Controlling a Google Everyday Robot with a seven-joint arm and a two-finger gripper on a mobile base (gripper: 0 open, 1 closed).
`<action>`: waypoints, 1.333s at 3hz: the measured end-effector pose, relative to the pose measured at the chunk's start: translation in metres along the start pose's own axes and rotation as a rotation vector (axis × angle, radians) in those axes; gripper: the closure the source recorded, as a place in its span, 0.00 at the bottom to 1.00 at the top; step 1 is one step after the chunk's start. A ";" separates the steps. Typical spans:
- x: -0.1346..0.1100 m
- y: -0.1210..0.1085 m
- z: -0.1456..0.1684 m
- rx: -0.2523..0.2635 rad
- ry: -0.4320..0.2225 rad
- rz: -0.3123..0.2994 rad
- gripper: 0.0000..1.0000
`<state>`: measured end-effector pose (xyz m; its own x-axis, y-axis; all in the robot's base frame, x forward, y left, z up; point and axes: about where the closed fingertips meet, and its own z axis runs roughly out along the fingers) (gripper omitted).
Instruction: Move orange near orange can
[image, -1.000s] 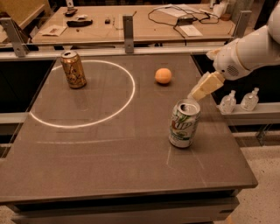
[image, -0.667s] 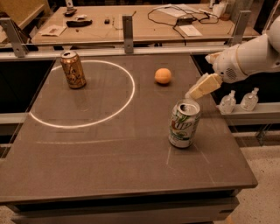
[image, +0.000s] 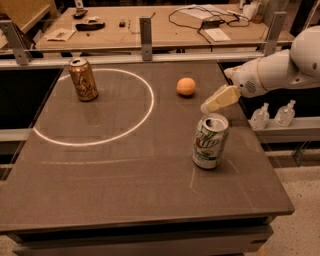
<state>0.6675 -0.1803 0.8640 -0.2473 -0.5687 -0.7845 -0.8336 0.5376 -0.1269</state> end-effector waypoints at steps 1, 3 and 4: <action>-0.002 -0.003 0.018 -0.011 0.002 -0.008 0.00; -0.026 -0.008 0.072 -0.064 0.021 -0.031 0.00; -0.030 -0.007 0.074 -0.066 0.018 -0.028 0.00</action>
Offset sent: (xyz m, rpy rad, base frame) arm 0.0325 0.0362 -0.0231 -0.0514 -0.0003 0.0448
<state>0.7176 -0.1212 0.8431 -0.2317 -0.5941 -0.7703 -0.8708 0.4796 -0.1079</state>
